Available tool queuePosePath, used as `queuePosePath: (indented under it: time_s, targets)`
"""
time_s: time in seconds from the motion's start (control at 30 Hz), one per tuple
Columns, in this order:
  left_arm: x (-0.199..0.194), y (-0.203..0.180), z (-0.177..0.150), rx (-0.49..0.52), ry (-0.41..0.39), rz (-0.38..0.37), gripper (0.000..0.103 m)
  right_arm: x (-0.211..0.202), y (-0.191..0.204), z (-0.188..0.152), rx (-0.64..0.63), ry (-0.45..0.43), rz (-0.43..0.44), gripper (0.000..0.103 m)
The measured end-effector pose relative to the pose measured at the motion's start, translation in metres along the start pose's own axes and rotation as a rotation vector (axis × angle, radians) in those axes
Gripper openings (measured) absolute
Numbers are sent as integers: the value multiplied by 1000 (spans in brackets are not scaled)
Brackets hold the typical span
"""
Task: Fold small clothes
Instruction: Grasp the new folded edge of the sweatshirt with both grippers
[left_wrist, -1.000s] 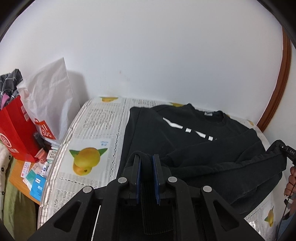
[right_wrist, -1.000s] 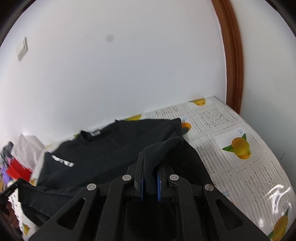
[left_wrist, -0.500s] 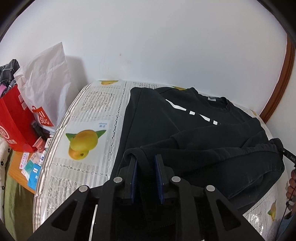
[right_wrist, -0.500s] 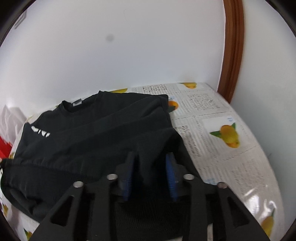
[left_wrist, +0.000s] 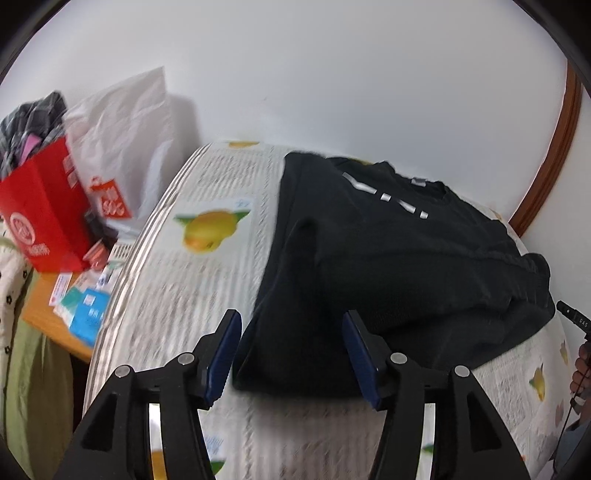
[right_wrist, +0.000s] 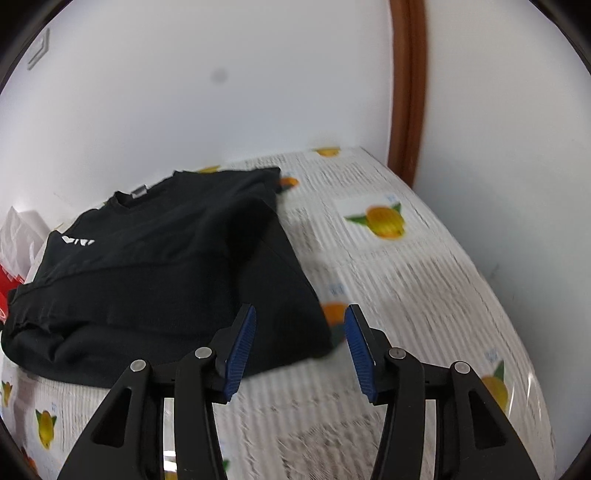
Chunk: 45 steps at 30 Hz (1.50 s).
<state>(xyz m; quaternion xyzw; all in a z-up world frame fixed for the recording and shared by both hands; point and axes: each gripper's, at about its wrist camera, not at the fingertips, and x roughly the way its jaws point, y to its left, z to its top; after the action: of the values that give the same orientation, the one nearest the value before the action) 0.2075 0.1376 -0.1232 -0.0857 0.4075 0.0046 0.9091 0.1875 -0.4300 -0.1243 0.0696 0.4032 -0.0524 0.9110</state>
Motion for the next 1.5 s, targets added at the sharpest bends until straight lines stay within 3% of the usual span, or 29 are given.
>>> queuePosePath:
  time_s: [0.13, 0.43, 0.47, 0.53, 0.6, 0.7, 1.07, 1.5]
  targets:
    - [5, 12, -14, -2, 34, 9, 56, 4, -6, -7, 23, 12, 31, 50]
    - [34, 15, -10, -35, 83, -71, 56, 43, 6, 2, 61, 62, 30, 49]
    - [36, 14, -10, -36, 84, -70, 53, 48, 8, 3, 56, 80, 33, 48]
    - [40, 11, -11, -35, 88, -76, 37, 53, 11, 4, 46, 88, 31, 30]
    - [41, 5, -14, -12, 82, -48, 20, 51, 15, 4, 22, 78, 29, 21]
    - [36, 0, -16, 13, 67, -26, 14, 43, 17, 0, -3, 57, 25, 13]
    - [-14, -5, -61, 47, 85, -24, 14, -5, -6, -40, 18, 69, 52, 13]
    - [-59, -3, -116, 51, 90, -45, 17, -64, -25, -109, -34, 76, 9, 16]
